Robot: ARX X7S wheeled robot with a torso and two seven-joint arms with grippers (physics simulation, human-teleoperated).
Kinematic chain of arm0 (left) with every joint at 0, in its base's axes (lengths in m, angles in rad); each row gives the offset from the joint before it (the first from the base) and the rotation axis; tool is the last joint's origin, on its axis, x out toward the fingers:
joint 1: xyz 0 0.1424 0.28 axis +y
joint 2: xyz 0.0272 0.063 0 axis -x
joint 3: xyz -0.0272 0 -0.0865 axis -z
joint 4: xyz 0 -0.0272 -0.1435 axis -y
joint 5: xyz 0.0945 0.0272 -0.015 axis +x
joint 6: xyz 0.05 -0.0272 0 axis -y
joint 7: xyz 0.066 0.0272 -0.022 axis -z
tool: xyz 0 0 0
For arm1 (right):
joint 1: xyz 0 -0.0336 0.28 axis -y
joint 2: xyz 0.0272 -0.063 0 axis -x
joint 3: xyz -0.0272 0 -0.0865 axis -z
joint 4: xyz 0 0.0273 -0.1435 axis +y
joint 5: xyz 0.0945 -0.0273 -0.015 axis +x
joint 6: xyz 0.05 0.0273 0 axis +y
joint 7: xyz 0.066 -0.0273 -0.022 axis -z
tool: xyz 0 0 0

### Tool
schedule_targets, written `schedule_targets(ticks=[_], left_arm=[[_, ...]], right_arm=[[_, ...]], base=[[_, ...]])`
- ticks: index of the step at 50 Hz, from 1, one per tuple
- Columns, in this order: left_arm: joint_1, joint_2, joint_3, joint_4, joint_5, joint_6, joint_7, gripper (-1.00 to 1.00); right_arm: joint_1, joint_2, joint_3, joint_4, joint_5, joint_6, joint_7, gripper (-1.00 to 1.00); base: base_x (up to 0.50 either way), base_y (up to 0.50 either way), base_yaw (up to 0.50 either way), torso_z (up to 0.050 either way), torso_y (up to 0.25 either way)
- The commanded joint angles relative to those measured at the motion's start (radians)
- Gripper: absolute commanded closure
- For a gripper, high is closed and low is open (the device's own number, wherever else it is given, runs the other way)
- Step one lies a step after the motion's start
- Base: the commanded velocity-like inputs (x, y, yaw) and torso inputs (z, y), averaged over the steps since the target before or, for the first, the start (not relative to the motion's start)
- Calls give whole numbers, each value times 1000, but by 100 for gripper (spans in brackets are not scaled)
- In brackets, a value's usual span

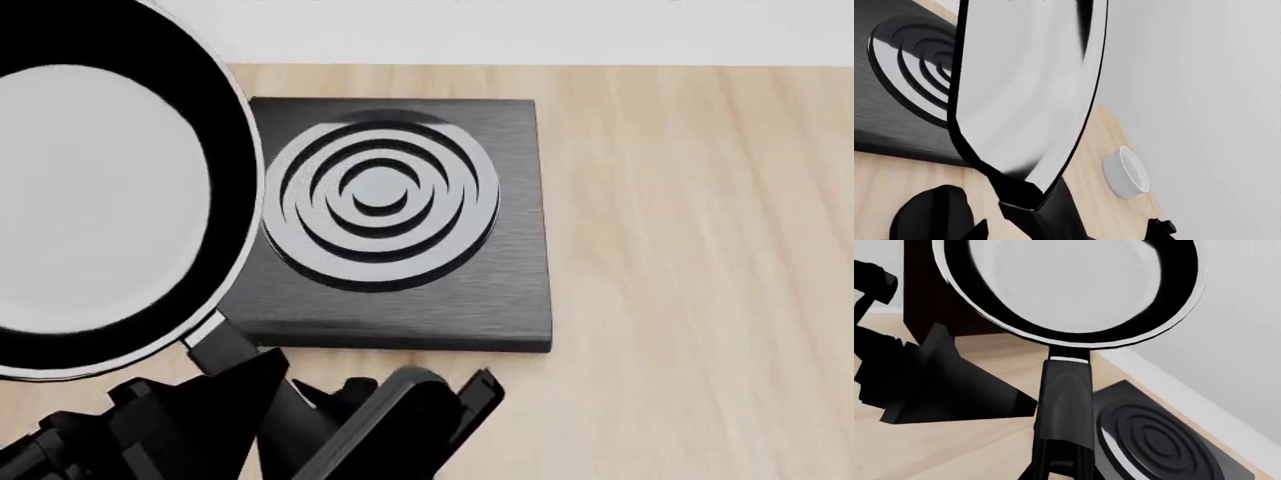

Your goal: Put the frying pan on the cabinet shelf.

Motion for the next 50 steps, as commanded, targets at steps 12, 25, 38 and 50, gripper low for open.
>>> schedule_targets(ticks=[12, 25, 38, 50], left_arm=[[6, -1, 9, -3, 0, 49, 7, -100], [19, 6, -11, -11, -21, 114, -24, 100], [30, -4, -23, -19, -5, 130, 0, 100], [-29, -22, 0, -71, 65, 140, -16, 100]], right_arm=[[-4, -1, -1, -78, -35, -11, -14, 100], [-18, -2, 22, -60, -24, -24, 0, 100], [-32, 7, 18, -63, -26, -31, 8, 100], [-56, 3, 20, -64, -30, -44, 32, -100]], base=[[0, 0, 0, 0, 2], [0, 0, 0, 1, 2], [0, 0, 0, 1, 1], [1, 0, 0, 0, 2]])
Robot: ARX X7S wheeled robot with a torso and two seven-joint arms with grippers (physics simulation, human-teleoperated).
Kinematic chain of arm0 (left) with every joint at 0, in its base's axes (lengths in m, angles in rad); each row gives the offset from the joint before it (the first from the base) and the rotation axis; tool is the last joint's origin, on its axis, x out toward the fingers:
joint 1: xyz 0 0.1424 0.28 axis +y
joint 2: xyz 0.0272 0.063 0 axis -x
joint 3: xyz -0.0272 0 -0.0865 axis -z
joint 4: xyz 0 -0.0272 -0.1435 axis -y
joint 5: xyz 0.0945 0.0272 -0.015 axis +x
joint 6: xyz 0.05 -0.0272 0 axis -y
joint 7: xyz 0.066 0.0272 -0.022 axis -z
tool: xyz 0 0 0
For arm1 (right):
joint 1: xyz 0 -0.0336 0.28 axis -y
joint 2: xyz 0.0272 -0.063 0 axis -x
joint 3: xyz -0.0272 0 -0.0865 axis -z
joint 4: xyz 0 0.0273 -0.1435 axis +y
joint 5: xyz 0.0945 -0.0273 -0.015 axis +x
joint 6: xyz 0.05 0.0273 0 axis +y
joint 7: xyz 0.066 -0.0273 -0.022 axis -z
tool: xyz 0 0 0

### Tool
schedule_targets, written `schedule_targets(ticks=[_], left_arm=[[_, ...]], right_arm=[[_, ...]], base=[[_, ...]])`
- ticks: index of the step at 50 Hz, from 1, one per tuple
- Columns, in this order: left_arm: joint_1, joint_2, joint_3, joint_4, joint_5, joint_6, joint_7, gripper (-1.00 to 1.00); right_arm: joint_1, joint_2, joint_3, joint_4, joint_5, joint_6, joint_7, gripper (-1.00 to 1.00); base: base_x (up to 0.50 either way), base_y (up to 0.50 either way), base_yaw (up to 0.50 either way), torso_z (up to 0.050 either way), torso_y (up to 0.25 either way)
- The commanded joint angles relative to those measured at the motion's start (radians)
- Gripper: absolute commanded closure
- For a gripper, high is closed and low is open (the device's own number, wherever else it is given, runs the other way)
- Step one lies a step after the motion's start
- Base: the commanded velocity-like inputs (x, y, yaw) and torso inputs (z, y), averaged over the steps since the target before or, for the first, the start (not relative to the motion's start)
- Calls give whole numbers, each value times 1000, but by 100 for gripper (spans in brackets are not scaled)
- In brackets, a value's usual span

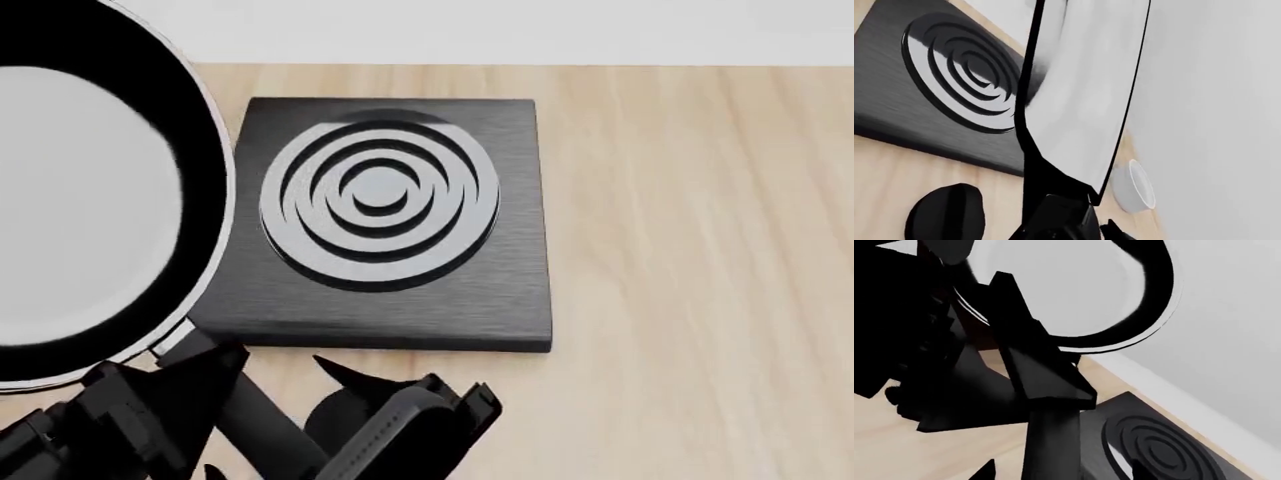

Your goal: Put the frying pan on the cabinet shelf.

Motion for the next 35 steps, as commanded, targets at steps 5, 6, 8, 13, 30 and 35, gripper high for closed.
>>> schedule_targets(ticks=[5, 6, 8, 13, 30, 35], left_arm=[[-52, -2, -31, -63, 74, 66, 7, 100], [-57, -3, -34, -68, 75, 69, 14, 100], [-64, -6, -39, -76, 69, 71, 34, 100], [-98, -24, -38, -116, 86, 68, 65, 100], [-359, -118, -24, -370, 42, 104, 37, 100], [-424, -137, -16, -454, 21, 113, 28, 100]], right_arm=[[-22, -2, 22, -19, -41, -11, 21, -100], [-24, -1, 26, -21, -41, -13, 23, -100], [-26, 0, 28, -26, -41, -10, 26, -100], [-30, 4, 34, -43, -40, -1, 31, -100], [-77, -7, 110, -67, -39, 35, 102, -100], [-109, -30, 151, -47, -5, -2, 107, -100]], base=[[0, 0, 0, 2, 2], [0, 0, 0, 0, 0], [0, 0, 0, 0, 0], [0, 0, 0, 0, 2], [0, 0, 0, 1, 1], [0, 0, 0, 0, 2]])
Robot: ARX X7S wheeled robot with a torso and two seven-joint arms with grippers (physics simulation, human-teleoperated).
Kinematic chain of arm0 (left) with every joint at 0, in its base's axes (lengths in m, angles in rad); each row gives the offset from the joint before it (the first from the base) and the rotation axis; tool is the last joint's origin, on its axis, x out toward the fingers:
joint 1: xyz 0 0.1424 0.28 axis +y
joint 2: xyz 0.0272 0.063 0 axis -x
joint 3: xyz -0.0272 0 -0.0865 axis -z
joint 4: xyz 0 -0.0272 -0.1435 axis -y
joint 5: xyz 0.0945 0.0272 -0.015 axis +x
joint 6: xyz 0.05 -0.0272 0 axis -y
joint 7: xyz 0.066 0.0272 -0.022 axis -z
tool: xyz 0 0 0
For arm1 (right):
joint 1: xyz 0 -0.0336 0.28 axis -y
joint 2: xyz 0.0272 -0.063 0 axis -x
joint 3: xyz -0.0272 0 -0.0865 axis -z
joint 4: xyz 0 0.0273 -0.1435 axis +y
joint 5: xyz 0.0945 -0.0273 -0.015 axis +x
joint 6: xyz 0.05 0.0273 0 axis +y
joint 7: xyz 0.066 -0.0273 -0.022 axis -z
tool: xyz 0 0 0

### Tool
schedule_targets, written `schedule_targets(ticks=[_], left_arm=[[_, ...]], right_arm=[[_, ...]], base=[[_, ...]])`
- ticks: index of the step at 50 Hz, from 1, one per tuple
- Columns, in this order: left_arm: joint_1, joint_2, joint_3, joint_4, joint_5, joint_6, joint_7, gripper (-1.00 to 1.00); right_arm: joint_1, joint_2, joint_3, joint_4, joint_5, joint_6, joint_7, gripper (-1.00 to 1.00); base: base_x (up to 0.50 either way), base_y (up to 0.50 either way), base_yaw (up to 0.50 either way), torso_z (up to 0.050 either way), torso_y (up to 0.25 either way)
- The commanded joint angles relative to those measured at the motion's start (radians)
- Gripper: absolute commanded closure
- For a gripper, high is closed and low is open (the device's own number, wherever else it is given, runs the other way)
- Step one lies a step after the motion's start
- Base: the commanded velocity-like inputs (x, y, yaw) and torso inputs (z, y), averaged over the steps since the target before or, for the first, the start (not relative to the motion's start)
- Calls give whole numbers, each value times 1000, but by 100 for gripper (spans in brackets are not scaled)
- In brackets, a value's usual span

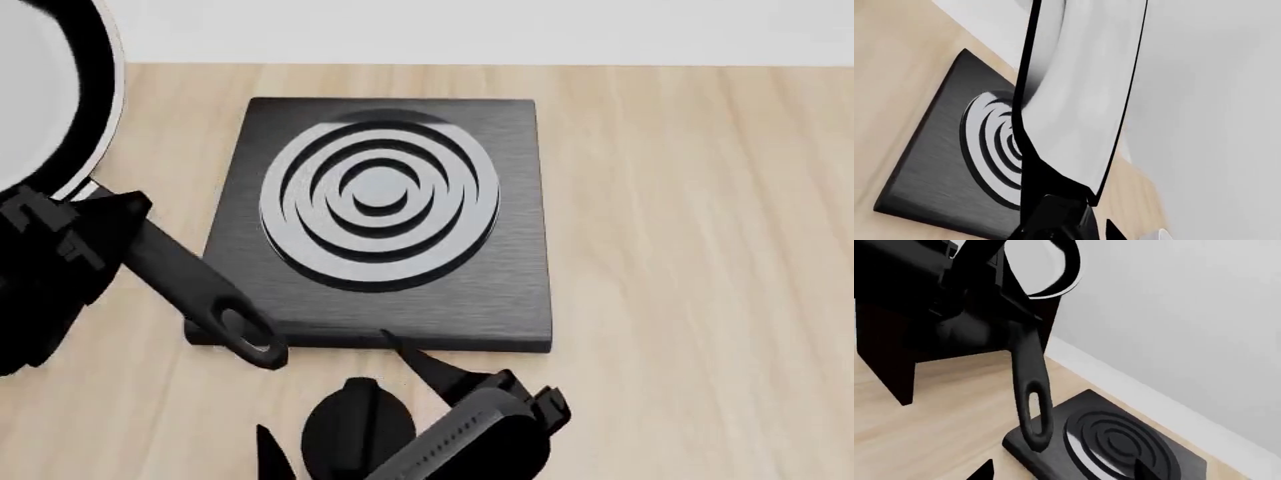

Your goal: Put the frying pan on the cabinet shelf.

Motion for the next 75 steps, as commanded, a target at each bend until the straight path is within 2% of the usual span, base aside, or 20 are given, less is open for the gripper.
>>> schedule_targets(ticks=[1, 2, 17, 19, 39, 52, 75], left_arm=[[-160, -45, -1, -167, -69, 63, 17, 100], [-165, -41, -8, -200, -129, 81, -20, 100], [-289, -98, -69, -400, -186, 152, 1, 100], [-337, -116, -98, -498, -199, 203, -8, 100], [-505, -242, -62, -839, -163, 199, 64, 100], [-454, -249, -90, -890, -185, 206, 93, 100], [-299, -266, -152, -816, -189, 244, 81, 100]], right_arm=[[-46, -26, 62, 15, 11, -15, 32, -100], [-49, -28, 64, 17, 14, -19, 33, -100], [-91, -35, 76, 45, 30, -78, 44, -100], [-100, -38, 71, 60, 27, -100, 47, -100], [-106, -46, 75, 85, 44, -115, 55, -100], [-105, -47, 53, 95, 39, -122, 60, -100], [-114, -42, 41, 116, 37, -143, 70, -100]], base=[[0, 0, 0, 0, 0], [0, 0, 0, 0, 0], [0, 0, 0, 1, 2], [0, 0, 0, 0, 0], [0, 0, 0, 1, 2], [0, 0, 0, 1, 2], [0, 0, 1, 0, 1]])
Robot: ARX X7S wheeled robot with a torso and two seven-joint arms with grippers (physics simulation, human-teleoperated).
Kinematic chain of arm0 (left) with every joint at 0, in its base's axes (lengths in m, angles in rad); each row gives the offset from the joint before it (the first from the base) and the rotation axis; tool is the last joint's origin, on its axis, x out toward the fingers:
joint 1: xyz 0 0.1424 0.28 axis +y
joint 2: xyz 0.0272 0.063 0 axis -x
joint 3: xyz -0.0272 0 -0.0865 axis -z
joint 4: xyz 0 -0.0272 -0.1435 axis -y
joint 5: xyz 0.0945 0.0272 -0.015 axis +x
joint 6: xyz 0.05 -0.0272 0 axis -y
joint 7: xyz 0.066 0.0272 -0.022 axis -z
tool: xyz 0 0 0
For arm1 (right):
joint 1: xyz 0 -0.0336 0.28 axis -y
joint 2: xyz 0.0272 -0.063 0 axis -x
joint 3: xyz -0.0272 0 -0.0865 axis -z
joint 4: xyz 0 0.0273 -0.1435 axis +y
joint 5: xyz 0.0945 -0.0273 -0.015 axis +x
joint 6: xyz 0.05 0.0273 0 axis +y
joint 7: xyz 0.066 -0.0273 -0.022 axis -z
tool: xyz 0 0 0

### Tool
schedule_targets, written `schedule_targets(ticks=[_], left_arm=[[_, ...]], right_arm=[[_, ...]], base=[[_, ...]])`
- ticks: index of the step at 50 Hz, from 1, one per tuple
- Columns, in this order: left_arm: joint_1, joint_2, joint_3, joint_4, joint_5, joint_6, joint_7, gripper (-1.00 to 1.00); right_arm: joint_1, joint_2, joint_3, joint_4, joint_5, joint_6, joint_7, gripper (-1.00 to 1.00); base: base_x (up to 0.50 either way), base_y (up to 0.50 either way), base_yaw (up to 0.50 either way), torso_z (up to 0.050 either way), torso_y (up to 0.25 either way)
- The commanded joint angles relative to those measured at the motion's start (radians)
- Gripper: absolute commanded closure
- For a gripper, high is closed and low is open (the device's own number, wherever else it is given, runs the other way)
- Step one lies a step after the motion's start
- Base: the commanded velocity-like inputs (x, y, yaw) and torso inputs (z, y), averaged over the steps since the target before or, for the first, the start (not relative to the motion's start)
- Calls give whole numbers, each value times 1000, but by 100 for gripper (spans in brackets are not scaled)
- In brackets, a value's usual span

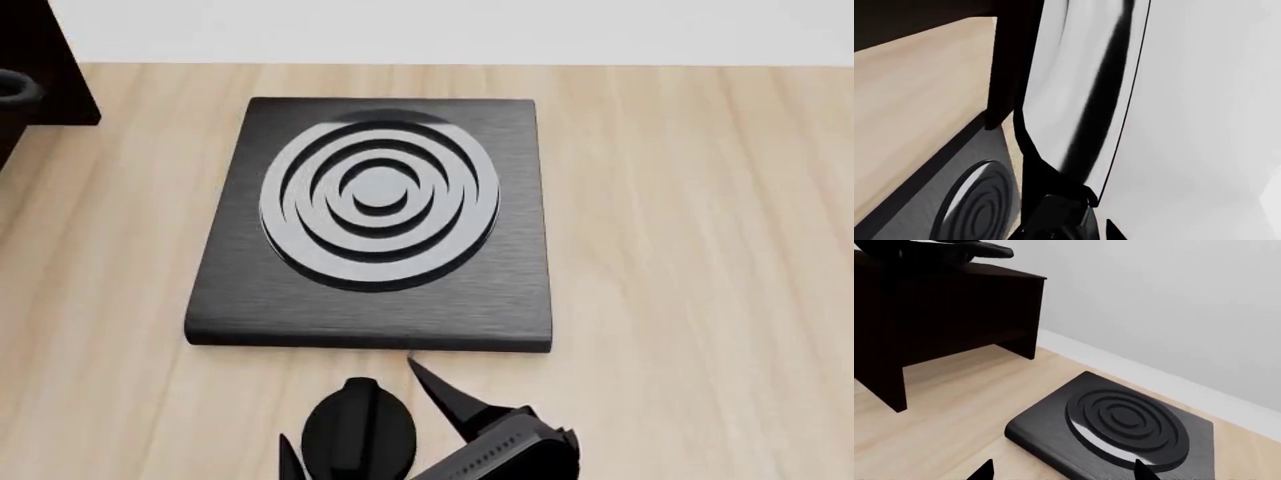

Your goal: Put the frying pan on the cabinet shelf.

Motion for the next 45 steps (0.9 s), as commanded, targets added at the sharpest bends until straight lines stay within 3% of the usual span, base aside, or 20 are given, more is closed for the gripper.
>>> schedule_targets(ticks=[1, 28, 29, 45], left_arm=[[84, -19, -47, 0, 57, 13, 37, 100], [127, -51, -57, 6, 58, -6, 75, 100], [129, -50, -57, 12, 57, -8, 72, -100], [155, -51, -74, 78, 31, -18, 56, -100]], right_arm=[[0, -1, 0, 0, -11, 9, 5, -100], [-10, 12, -3, 11, -10, -14, 15, -100], [-9, 12, -3, 10, -9, -12, 15, -100], [-12, 19, -2, 17, -3, -24, 17, -100]], base=[[0, 0, 0, 0, 0], [0, 0, 4, 0, 0], [0, 0, 5, 0, 0], [0, 0, 3, 0, 0]])
